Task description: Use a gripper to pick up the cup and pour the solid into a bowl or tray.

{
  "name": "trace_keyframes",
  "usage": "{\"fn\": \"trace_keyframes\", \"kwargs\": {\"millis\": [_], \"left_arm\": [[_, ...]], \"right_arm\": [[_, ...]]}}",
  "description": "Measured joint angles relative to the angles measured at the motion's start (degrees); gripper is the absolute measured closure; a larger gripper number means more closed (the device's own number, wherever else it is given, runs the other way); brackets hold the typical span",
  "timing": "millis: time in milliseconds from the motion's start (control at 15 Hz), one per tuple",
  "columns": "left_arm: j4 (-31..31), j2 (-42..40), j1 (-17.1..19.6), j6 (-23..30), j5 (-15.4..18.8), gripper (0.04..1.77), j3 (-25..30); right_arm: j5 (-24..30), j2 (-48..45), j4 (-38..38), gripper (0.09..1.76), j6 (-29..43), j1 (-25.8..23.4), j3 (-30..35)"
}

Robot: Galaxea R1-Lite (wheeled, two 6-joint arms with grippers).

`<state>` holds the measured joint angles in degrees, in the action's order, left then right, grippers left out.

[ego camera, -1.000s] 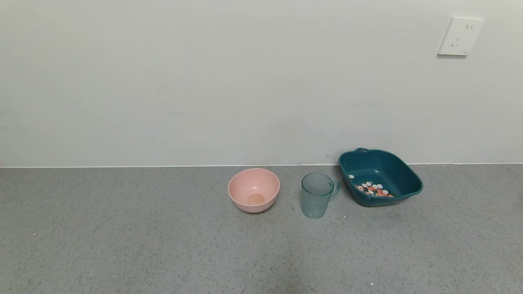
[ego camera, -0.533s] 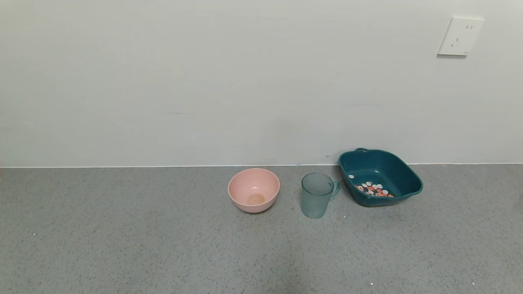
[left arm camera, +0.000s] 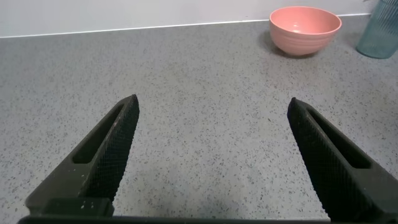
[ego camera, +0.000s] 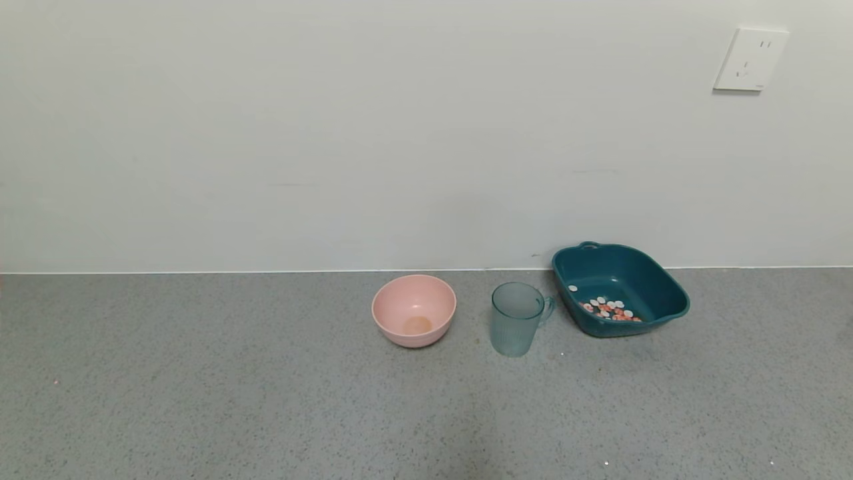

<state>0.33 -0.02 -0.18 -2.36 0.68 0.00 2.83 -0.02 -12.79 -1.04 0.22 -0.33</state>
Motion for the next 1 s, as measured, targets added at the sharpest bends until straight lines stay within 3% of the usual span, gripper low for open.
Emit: {"fn": "trace_keyframes", "kwargs": {"millis": [200, 467, 1000], "left_arm": [[0.0, 0.0, 0.0, 0.0, 0.0, 0.09, 0.0], [0.0, 0.0, 0.0, 0.0, 0.0, 0.09, 0.0], [0.0, 0.0, 0.0, 0.0, 0.0, 0.09, 0.0]], "right_arm": [[-0.3, 0.0, 8.8, 0.14, -0.3, 0.0, 0.2], [-2.6, 0.0, 13.2, 0.14, 0.1, 0.0, 0.2], [-2.8, 0.0, 13.0, 0.14, 0.2, 0.0, 0.2]]}}
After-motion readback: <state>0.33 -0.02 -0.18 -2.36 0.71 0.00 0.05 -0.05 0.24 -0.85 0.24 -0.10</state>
